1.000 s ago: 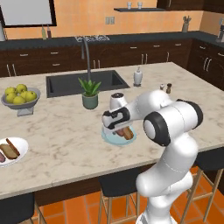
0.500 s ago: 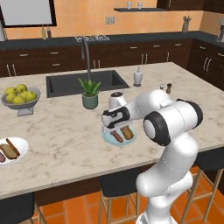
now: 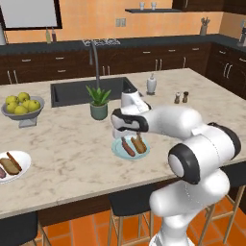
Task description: Place one bun and one sausage from the bowl on each plate.
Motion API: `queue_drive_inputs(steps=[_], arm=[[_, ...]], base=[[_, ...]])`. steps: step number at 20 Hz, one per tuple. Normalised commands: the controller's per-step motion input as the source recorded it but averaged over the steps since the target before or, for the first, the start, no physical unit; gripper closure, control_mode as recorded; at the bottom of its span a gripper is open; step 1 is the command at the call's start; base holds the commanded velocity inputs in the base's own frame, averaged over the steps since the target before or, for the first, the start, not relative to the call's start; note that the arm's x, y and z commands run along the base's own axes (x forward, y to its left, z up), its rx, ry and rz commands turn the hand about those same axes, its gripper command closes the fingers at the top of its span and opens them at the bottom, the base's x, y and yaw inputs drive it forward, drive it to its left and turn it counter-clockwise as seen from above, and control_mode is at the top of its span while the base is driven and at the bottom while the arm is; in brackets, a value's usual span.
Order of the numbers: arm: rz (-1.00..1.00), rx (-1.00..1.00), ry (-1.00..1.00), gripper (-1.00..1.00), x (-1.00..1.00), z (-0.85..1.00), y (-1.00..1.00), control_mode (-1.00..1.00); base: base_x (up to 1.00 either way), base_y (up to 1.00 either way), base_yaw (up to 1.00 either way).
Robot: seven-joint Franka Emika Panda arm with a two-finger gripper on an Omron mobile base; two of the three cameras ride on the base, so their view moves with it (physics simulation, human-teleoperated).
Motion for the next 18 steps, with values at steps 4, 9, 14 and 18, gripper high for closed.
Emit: queue_drive_inputs(steps=[4,9,14,18], arm=[[0.03,0.13,-0.03,-1.0,-0.94,0.14,-0.09,-1.0],[0.0,0.01,0.0,-1.0,-0.53,0.84,-0.22,-1.0],[0.0,0.01,0.01,-1.0,-0.21,0.75,-0.35,-1.0],[0.0,0.0,0.0,-1.0,-0.33,0.0,-0.36,-1.0]], base=[[0.0,0.0,0.0],[0.0,0.0,0.0],[0.0,0.0,0.0],[0.0,0.0,0.0]])
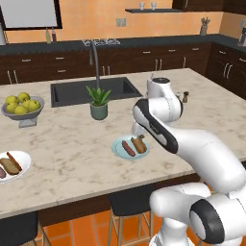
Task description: Place one bun and one sausage from the bowl on each plate.
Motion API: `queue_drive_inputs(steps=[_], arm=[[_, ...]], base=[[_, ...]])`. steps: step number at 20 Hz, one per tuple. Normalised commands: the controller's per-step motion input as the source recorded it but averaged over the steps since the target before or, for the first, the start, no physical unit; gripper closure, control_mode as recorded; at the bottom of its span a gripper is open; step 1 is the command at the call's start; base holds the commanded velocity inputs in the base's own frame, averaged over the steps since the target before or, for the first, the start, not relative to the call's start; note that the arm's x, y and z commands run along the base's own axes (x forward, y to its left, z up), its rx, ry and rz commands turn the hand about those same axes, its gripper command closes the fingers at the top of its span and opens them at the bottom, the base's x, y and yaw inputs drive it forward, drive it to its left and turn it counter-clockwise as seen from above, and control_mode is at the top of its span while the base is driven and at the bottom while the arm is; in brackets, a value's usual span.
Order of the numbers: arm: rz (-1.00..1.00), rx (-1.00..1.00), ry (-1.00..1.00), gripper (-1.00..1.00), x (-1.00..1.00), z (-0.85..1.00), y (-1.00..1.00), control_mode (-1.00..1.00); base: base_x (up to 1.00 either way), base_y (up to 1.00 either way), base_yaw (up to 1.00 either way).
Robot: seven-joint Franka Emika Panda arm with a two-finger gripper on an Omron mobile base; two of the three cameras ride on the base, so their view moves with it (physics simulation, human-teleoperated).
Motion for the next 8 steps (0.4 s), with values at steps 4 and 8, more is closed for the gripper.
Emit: queue_drive_inputs(steps=[4,8], arm=[[0.0,0.0,0.0,-1.0,-0.33,0.0,-0.35,-1.0],[0.0,0.0,0.0,-1.0,-0.32,0.0,-0.34,-1.0]], base=[[0.0,0.0,0.0],[0.0,0.0,0.0]])
